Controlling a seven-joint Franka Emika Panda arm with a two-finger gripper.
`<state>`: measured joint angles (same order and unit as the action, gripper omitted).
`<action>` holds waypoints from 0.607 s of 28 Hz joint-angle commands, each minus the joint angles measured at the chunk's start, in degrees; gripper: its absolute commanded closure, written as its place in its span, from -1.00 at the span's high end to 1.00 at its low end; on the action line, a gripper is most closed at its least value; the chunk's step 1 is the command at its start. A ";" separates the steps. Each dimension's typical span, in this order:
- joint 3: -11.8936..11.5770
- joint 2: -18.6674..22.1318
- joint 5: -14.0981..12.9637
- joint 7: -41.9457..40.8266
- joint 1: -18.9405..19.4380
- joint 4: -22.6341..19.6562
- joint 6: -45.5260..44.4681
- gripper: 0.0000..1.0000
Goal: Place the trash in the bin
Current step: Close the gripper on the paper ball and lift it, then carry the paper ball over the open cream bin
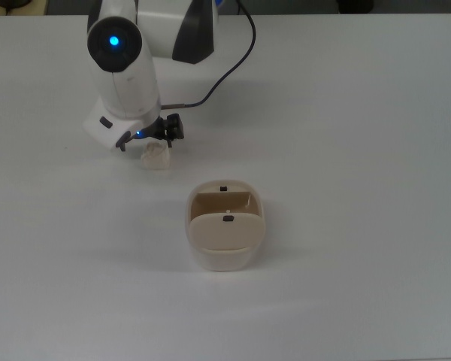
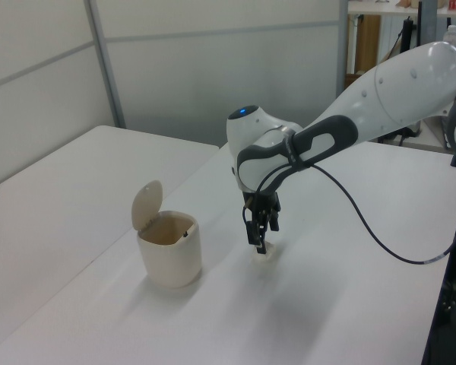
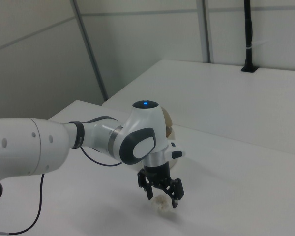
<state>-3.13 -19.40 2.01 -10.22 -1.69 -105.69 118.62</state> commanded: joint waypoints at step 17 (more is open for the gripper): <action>-0.21 0.67 0.80 -2.09 1.08 2.86 3.80 -0.11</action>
<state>-3.11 -20.22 2.48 -10.97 -1.15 -104.26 120.98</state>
